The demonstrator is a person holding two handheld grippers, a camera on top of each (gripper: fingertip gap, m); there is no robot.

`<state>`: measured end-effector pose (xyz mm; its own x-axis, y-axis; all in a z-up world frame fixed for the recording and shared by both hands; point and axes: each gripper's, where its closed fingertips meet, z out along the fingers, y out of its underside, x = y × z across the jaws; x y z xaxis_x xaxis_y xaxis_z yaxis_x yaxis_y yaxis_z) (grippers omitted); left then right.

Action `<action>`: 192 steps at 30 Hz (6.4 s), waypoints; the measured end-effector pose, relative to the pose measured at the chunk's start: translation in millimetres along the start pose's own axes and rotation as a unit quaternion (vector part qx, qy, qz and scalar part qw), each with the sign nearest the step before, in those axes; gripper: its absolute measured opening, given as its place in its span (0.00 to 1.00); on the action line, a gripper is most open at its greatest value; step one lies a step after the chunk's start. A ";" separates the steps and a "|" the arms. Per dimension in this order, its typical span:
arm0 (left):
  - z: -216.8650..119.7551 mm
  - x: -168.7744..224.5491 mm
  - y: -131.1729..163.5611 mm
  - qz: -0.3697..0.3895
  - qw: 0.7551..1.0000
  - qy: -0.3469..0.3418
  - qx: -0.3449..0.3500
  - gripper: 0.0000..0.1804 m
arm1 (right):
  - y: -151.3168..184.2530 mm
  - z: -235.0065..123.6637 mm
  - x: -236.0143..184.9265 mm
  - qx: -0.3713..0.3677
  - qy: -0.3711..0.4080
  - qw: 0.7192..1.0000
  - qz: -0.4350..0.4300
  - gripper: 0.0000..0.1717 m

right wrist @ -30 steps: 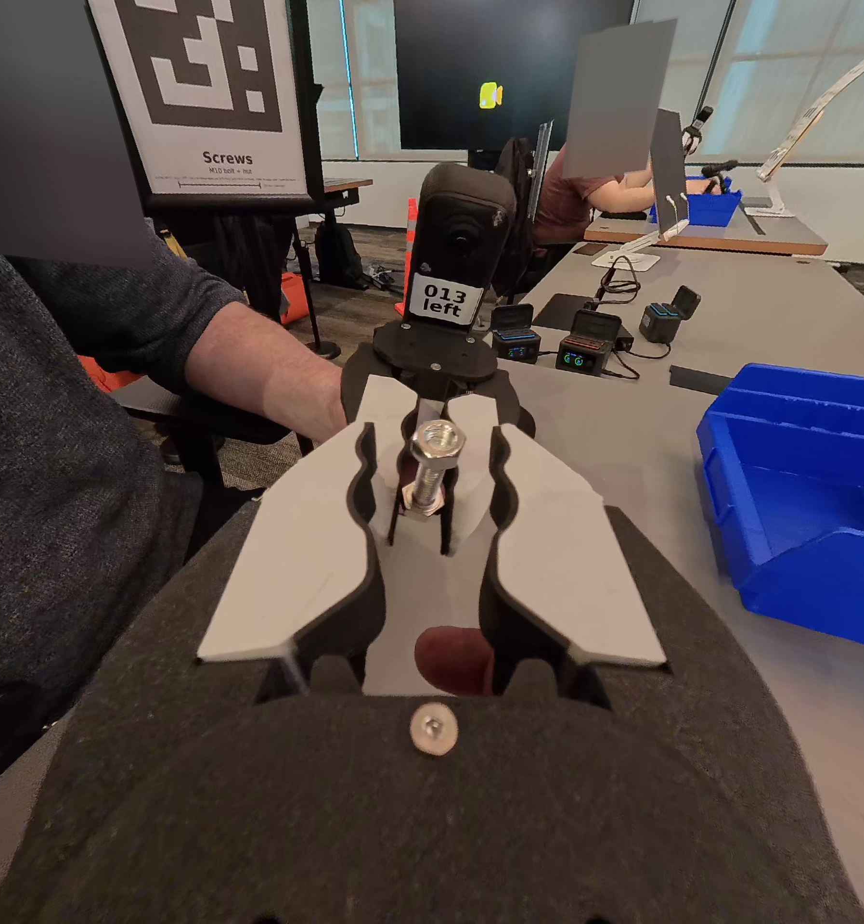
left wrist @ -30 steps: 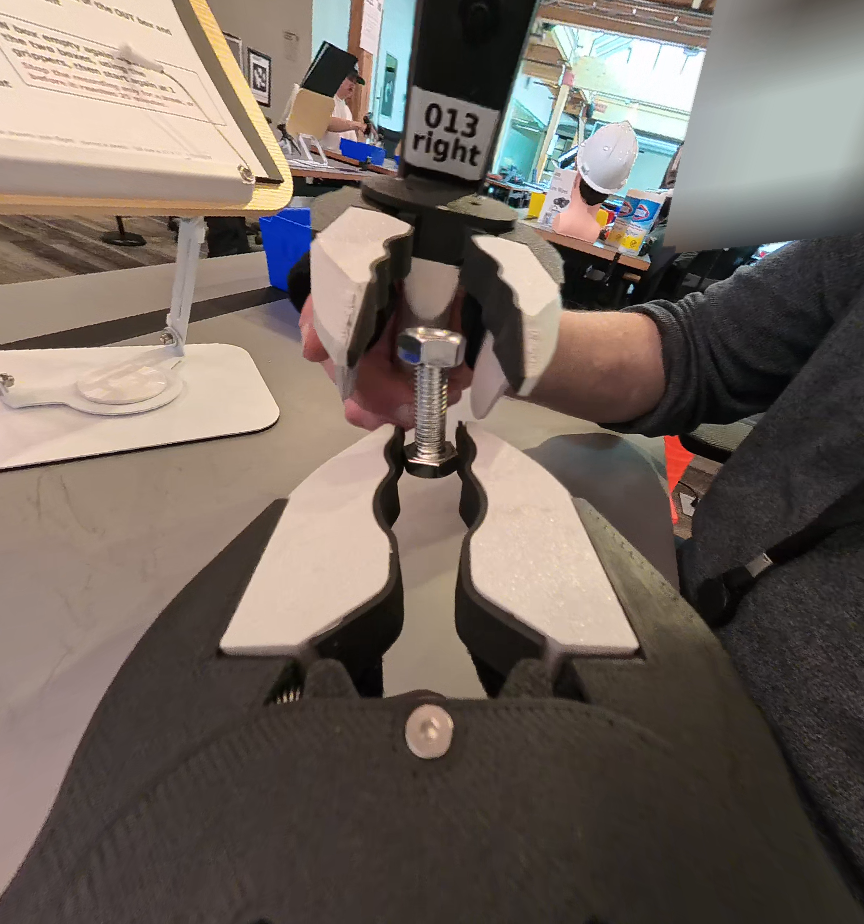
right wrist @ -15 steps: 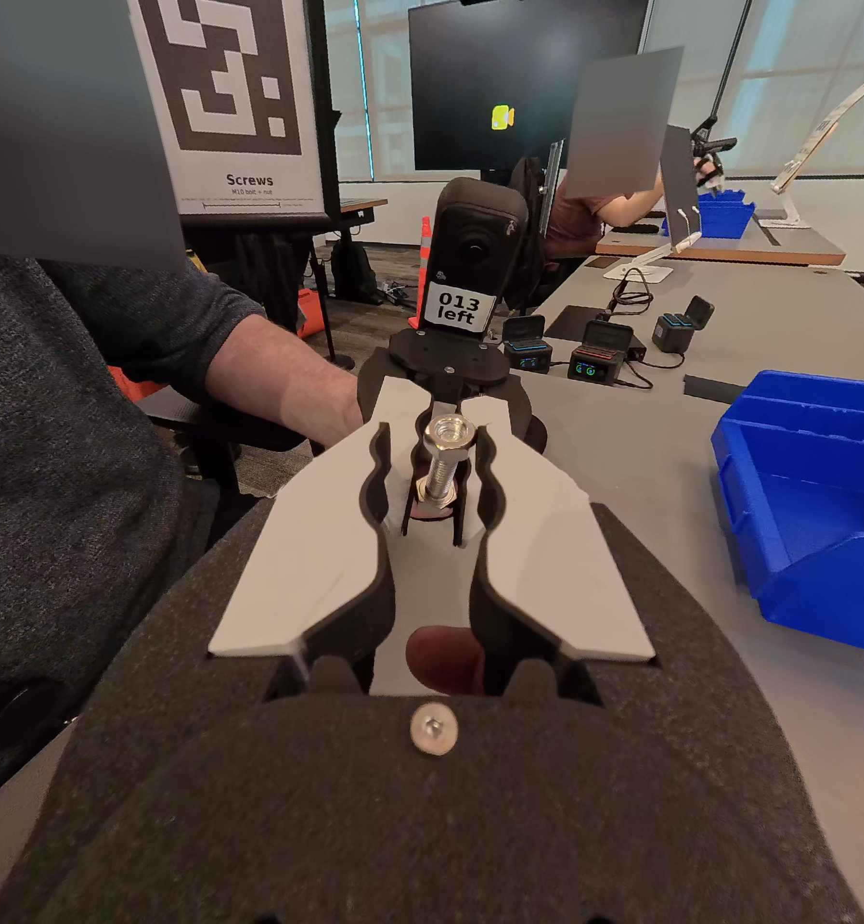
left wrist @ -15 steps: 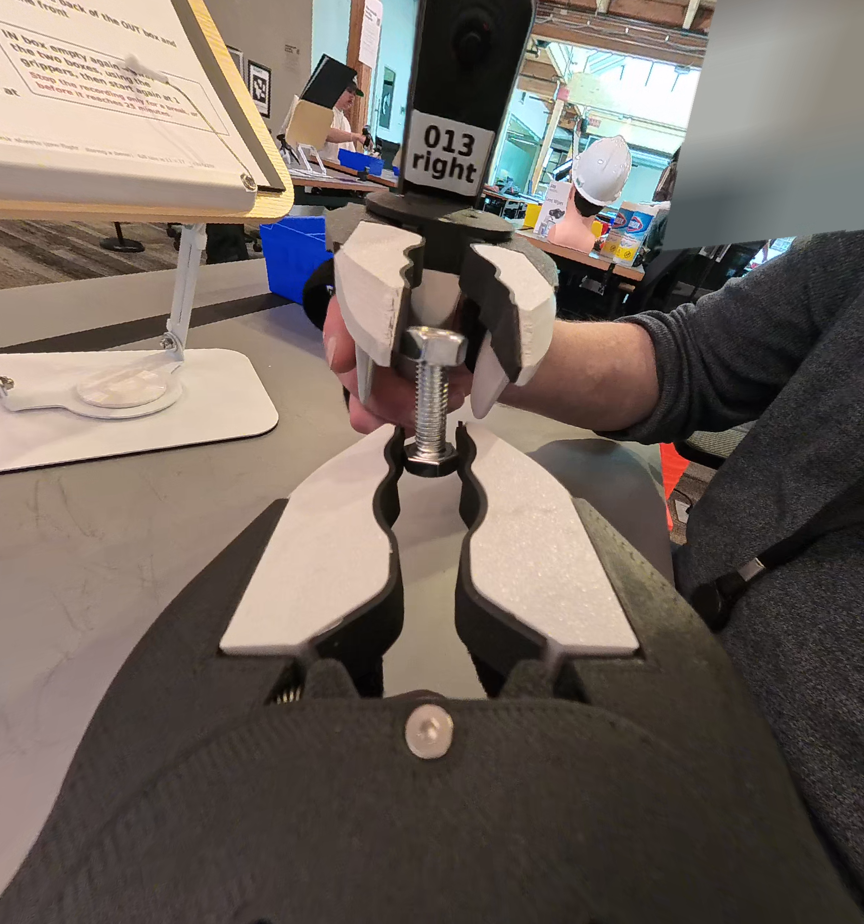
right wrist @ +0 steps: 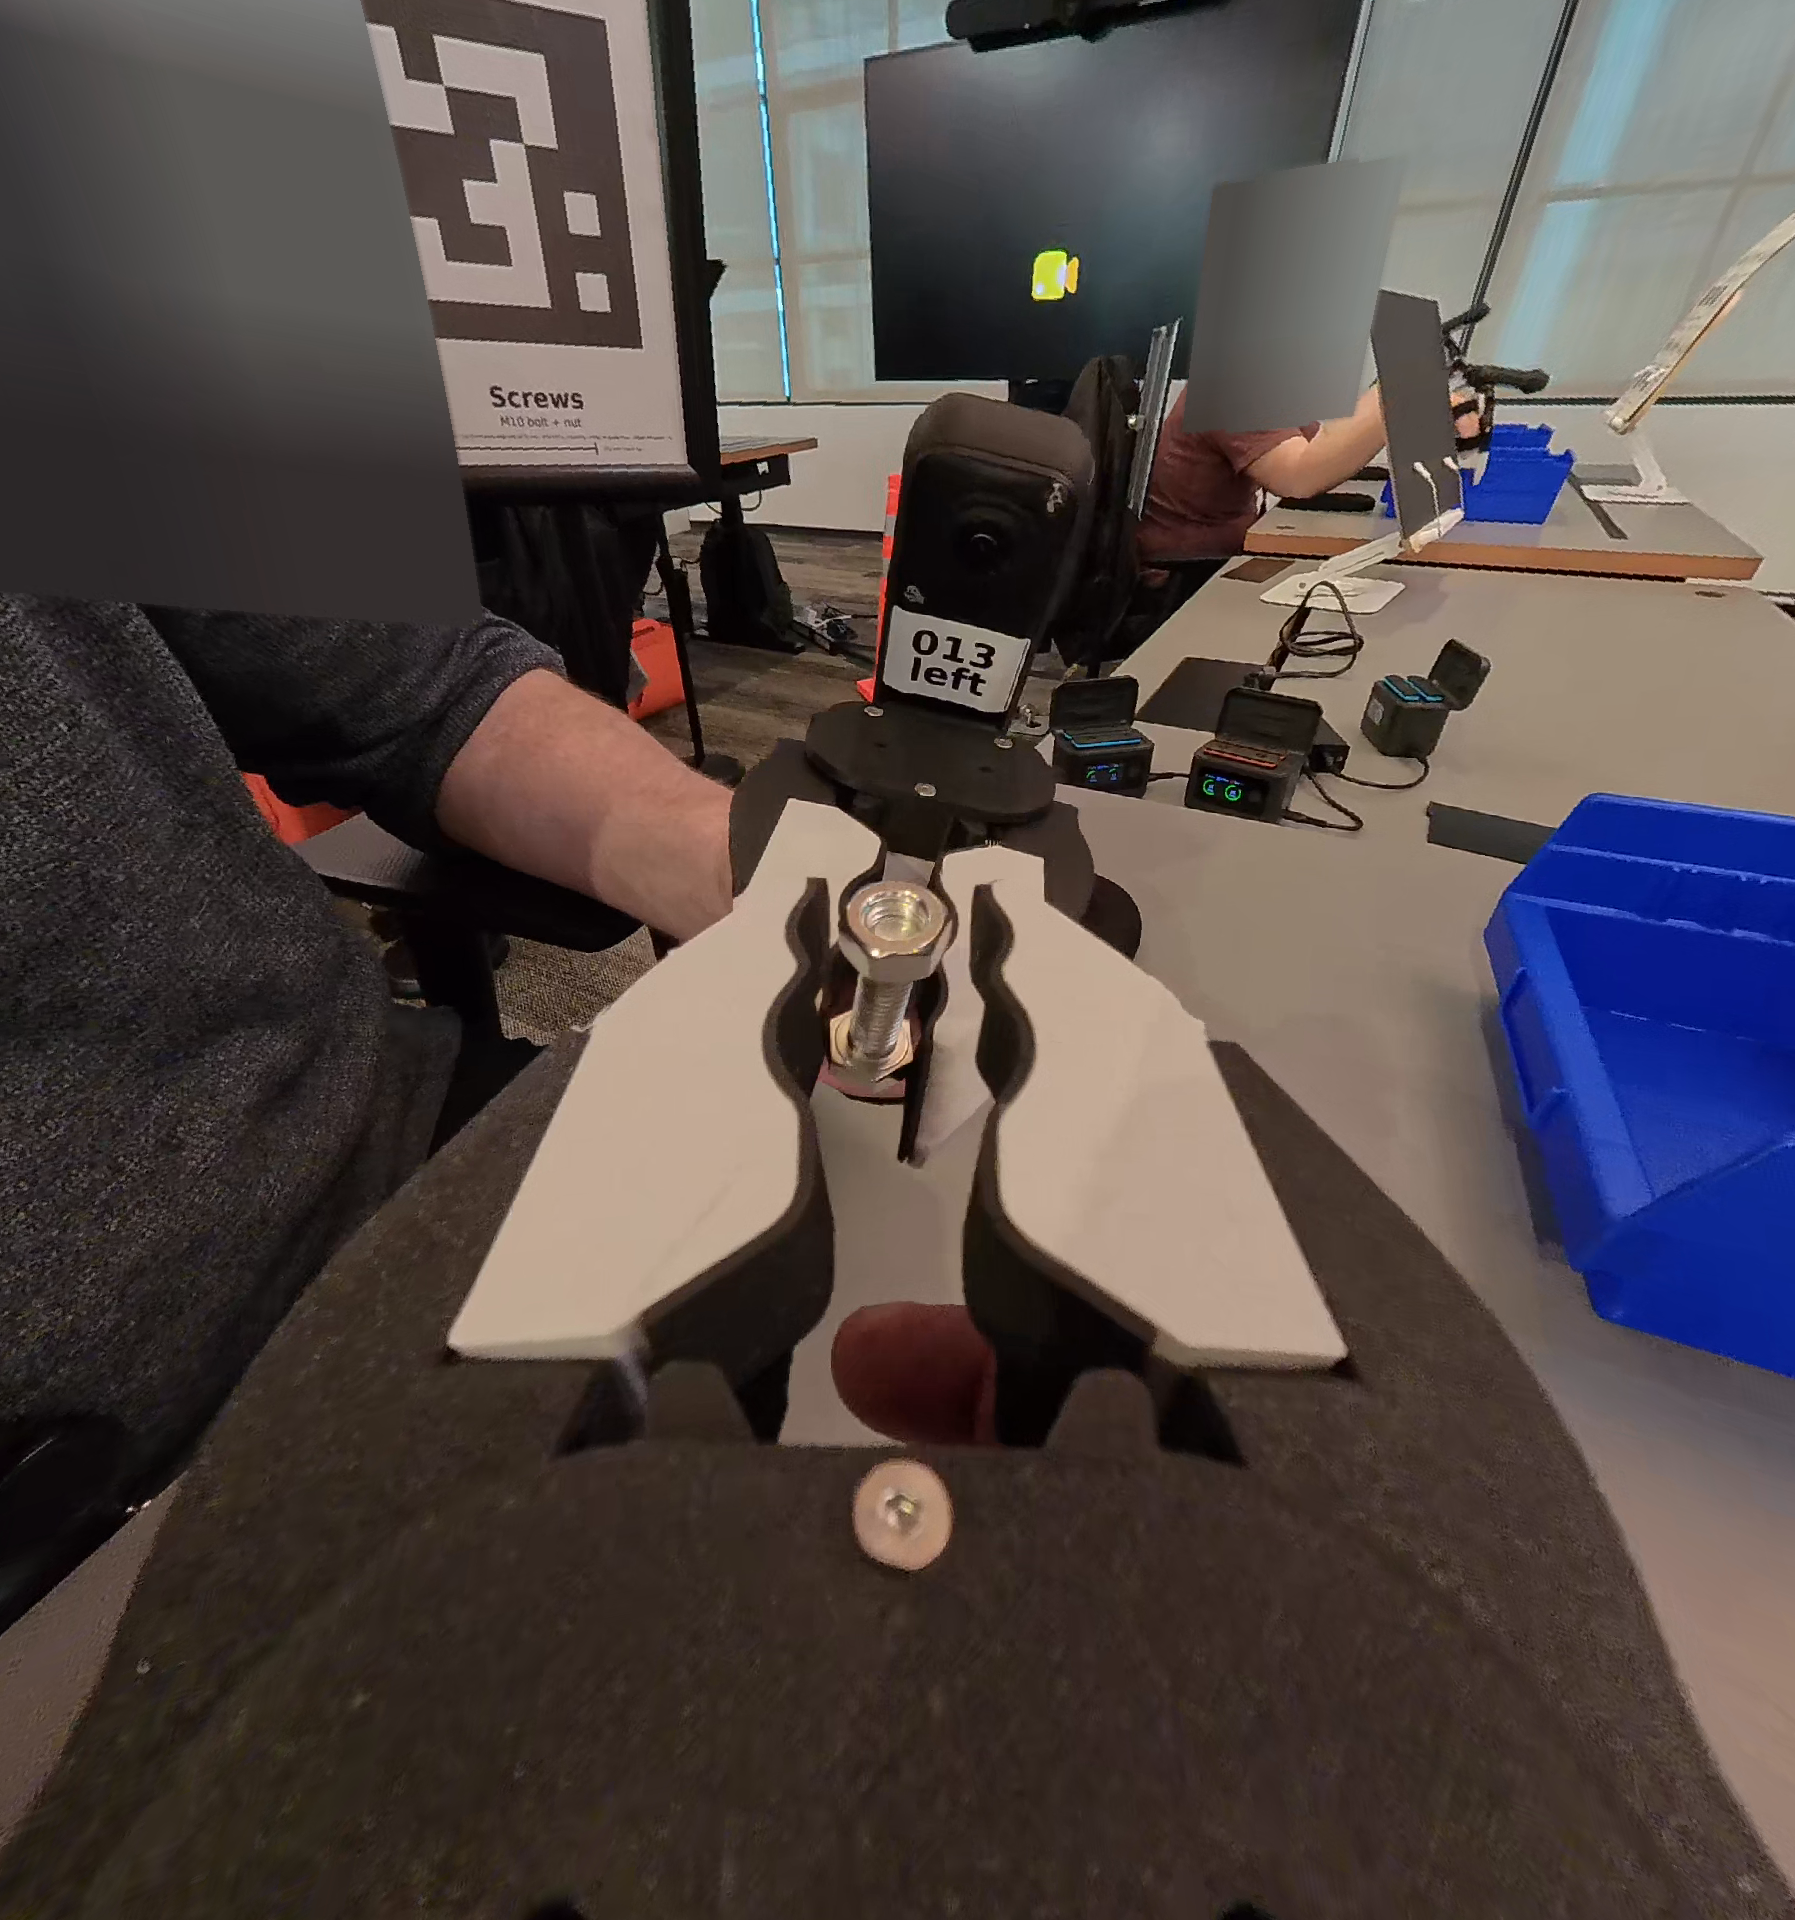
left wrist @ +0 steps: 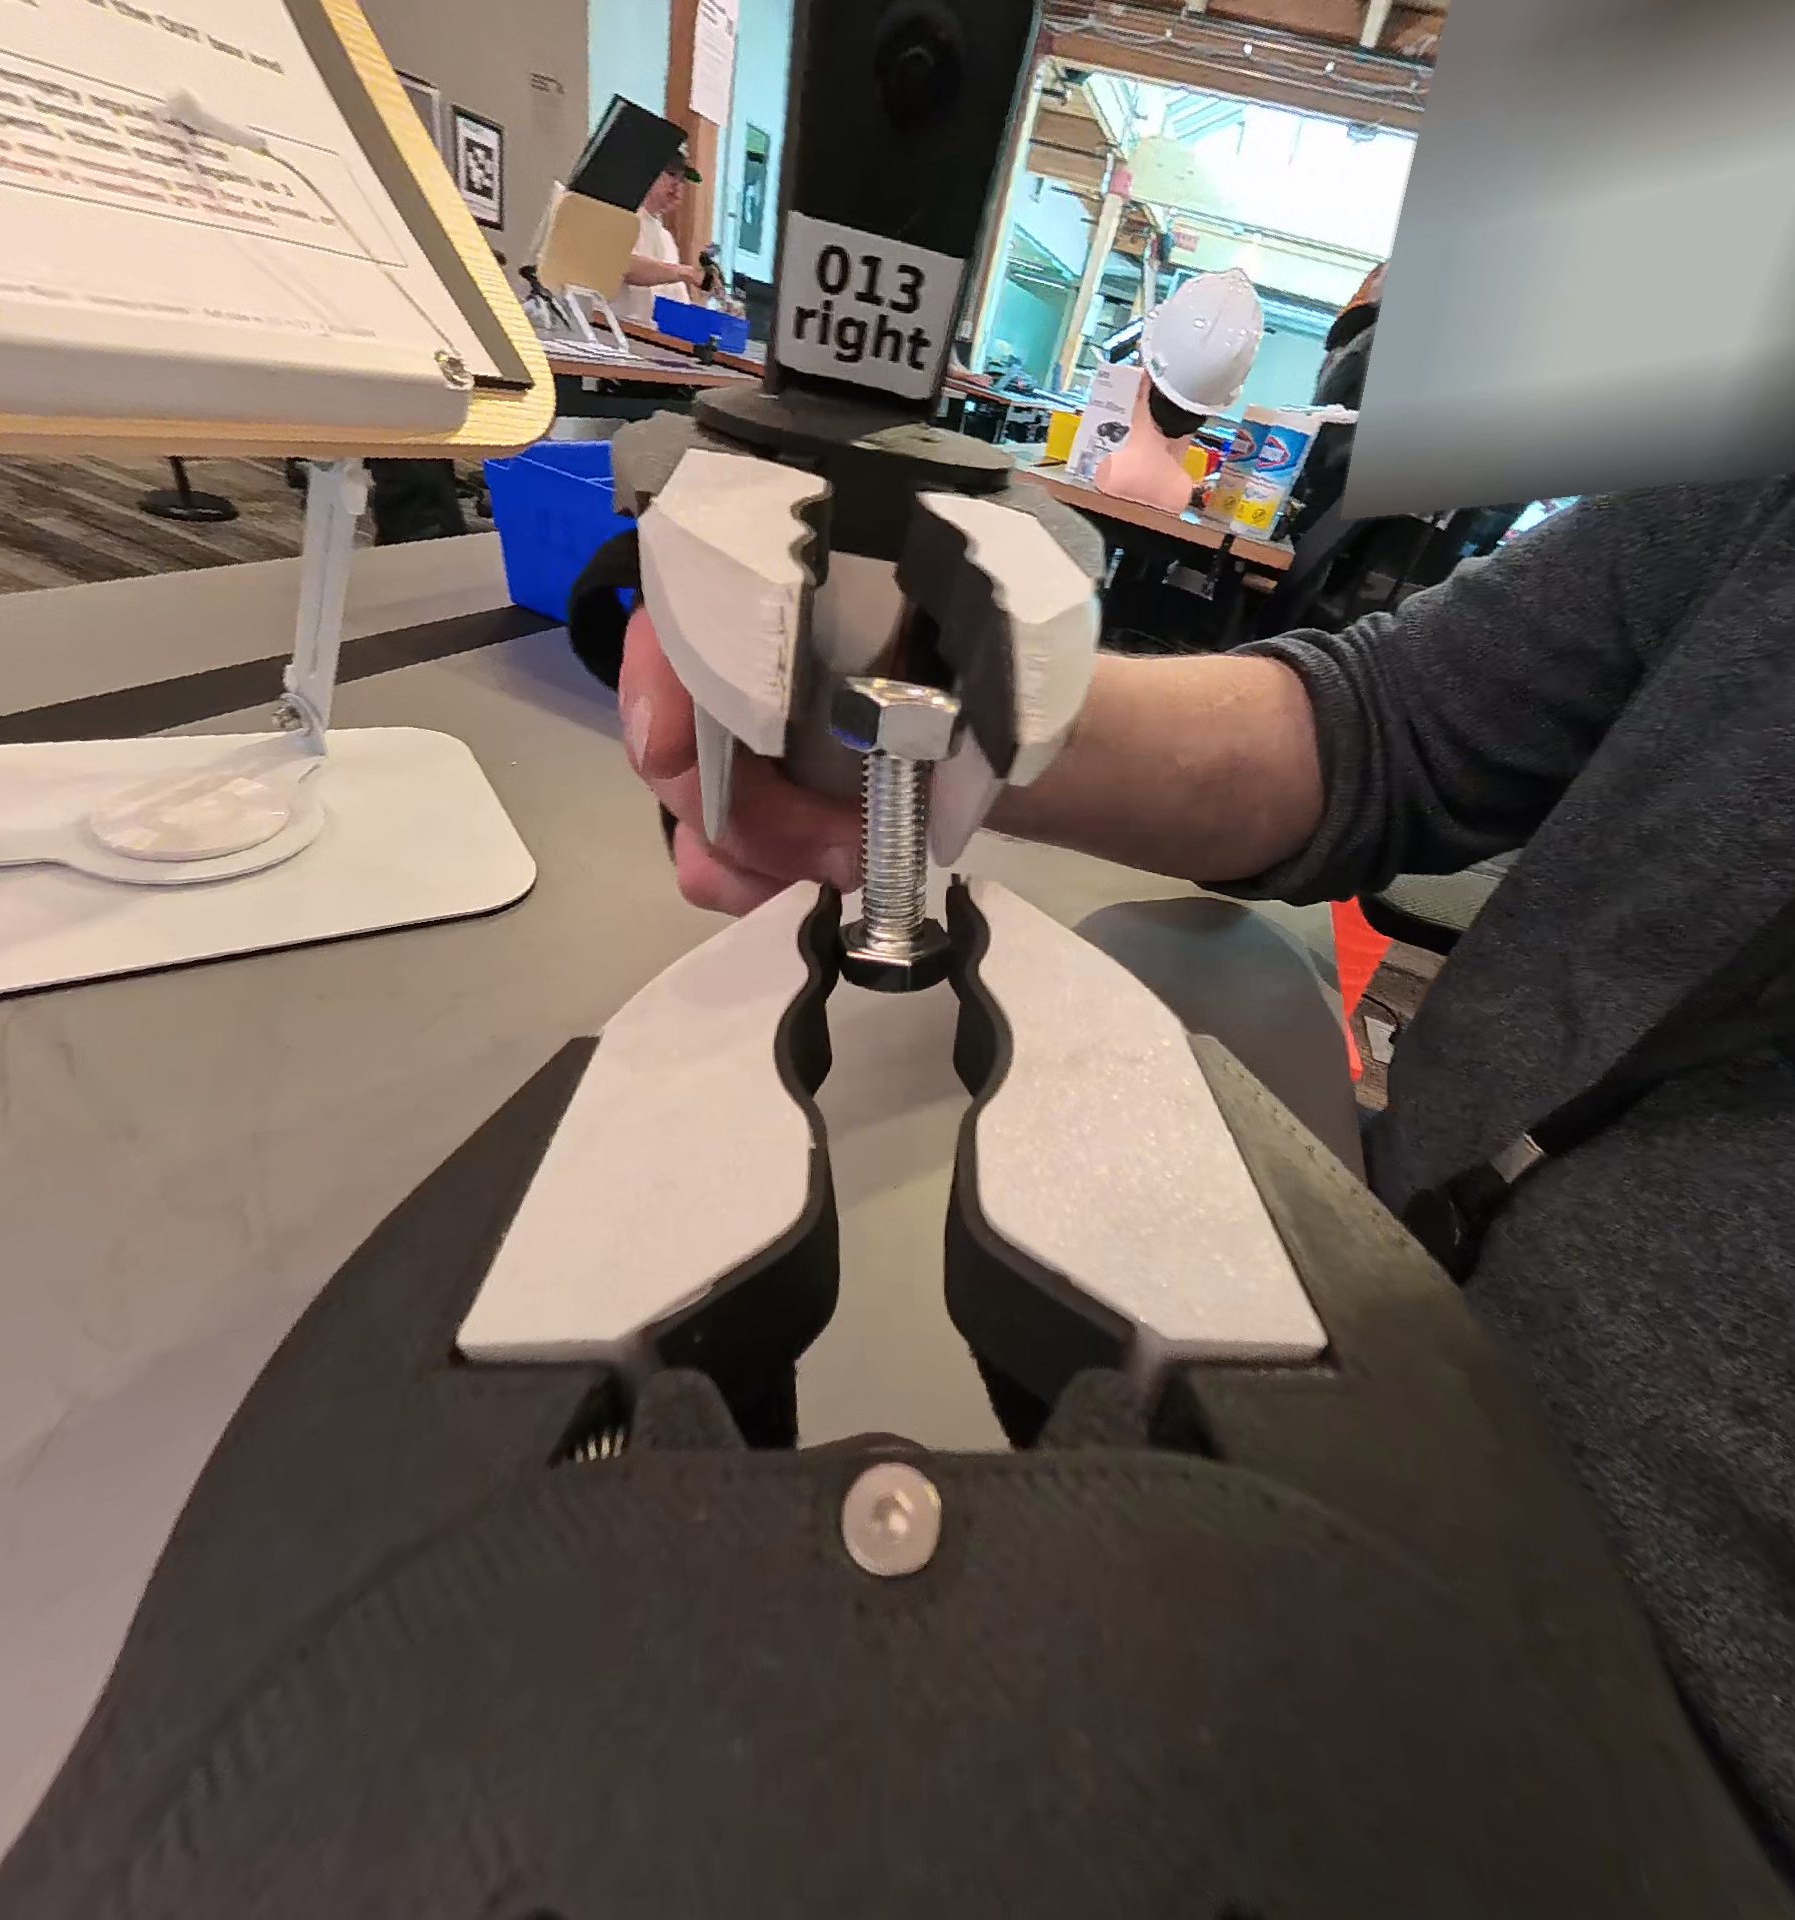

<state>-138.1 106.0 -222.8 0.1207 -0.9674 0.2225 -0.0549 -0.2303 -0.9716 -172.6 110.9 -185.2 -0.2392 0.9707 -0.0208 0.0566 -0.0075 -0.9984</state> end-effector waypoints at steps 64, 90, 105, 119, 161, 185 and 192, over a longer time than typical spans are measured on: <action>-25.1 -61.2 19.1 -0.031 0.990 -0.135 -0.025 0.11 | 113.6 18.1 -83.7 -0.221 0.116 0.968 -0.029 0.31; -195.0 -107.2 -42.5 -0.045 0.953 -0.258 0.152 0.11 | 154.7 183.7 -26.4 -0.324 0.083 0.940 -0.070 0.23; -206.4 -104.3 -26.4 -0.054 0.953 -0.263 0.141 0.10 | 170.3 202.4 -34.9 -0.390 -0.049 0.919 -0.019 0.16; -187.3 -105.0 -14.1 -0.055 0.959 -0.255 0.112 0.10 | 170.7 194.1 -35.0 -0.384 -0.061 0.921 -0.038 0.11; -57.6 -55.1 11.4 -0.068 0.986 -0.149 0.011 0.10 | 180.4 -6.0 -30.6 -0.421 0.011 0.907 0.018 0.15; -33.6 -38.6 30.9 0.042 0.988 -0.131 -0.070 0.10 | 29.7 6.0 21.1 -0.223 0.045 0.973 -0.050 0.10; -30.5 -34.9 34.5 0.062 0.986 -0.128 -0.089 0.10 | 37.0 11.4 19.2 -0.244 0.026 0.968 -0.059 0.10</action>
<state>-174.5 128.6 -261.6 0.3473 -0.9362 0.0534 -0.2552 -0.1491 -0.9553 -186.2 126.5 -223.1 -0.2244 0.9686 0.1071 0.4861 0.2065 -0.8492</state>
